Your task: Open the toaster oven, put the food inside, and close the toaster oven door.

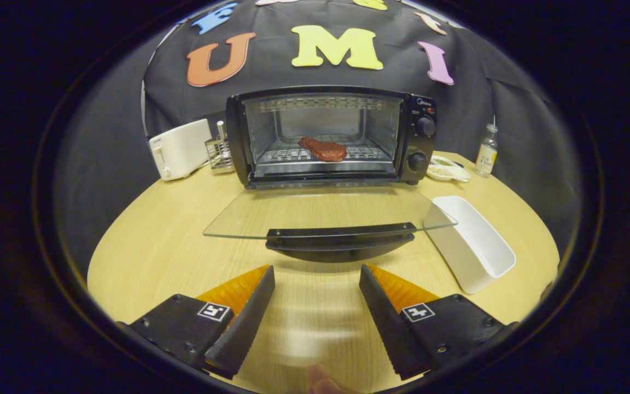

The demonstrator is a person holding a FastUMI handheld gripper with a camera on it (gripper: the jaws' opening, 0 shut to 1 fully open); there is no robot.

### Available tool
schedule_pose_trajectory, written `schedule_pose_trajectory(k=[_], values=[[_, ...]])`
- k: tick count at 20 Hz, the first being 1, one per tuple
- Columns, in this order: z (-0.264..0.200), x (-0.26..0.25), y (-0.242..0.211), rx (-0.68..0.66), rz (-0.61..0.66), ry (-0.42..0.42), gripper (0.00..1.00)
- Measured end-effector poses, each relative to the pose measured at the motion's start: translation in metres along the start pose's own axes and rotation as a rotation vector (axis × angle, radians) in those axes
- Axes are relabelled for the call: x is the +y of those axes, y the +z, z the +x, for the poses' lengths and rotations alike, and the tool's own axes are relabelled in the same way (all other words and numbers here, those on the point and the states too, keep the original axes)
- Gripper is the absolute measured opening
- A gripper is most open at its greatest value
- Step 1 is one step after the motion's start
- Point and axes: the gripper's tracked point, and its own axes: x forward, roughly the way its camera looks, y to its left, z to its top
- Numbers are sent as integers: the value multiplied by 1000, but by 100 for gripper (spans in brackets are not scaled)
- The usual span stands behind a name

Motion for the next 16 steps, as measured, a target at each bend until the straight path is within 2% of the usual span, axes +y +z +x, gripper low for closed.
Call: schedule_pose_trajectory(k=[3,7,10,16], values=[[14,-16,-3,12,41,-19,99],[26,-20,3,17,98,-2,99],[25,-35,20,-35,96,-47,99],[22,-33,40,-68,65,-34,98]])
